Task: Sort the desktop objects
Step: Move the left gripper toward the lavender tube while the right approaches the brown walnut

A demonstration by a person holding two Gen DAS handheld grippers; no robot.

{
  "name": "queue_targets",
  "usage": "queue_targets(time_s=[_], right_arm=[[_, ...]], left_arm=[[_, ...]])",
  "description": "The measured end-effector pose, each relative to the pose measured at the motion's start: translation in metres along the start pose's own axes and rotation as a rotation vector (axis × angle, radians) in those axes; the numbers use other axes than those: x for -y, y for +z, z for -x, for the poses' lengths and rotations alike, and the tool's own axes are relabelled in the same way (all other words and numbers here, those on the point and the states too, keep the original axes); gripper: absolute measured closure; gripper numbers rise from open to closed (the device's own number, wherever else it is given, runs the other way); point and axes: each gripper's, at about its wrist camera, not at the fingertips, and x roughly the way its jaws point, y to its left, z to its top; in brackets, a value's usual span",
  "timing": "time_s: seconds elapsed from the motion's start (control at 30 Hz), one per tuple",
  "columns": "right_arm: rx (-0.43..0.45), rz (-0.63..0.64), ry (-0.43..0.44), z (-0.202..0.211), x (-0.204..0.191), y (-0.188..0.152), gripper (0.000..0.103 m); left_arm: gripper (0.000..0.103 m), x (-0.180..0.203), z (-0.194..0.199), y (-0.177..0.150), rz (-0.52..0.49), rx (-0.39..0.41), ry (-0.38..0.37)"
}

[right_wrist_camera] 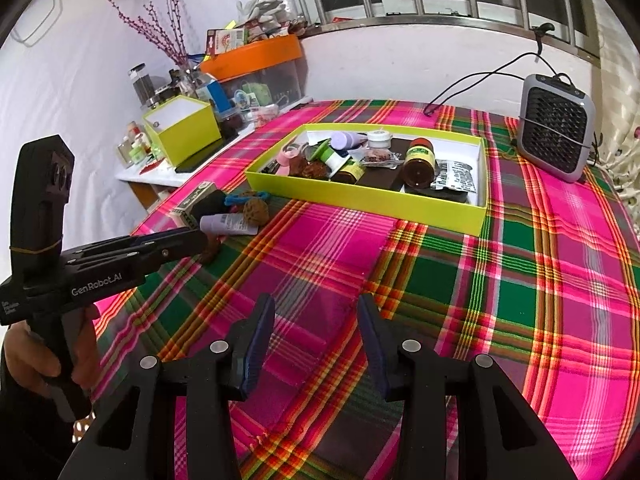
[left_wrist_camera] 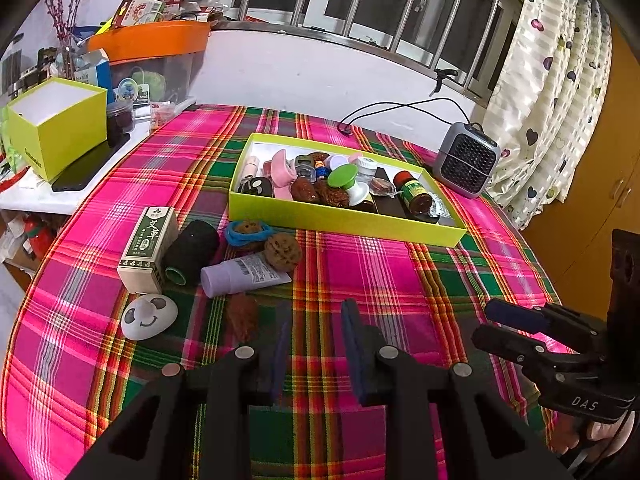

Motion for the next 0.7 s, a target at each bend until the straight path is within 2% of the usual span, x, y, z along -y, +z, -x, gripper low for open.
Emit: queue_targets(time_s=[0.7], right_arm=[[-0.049, 0.028, 0.009, -0.029, -0.015, 0.012, 0.058]], left_arm=[[0.078, -0.025, -0.001, 0.004, 0.043, 0.019, 0.011]])
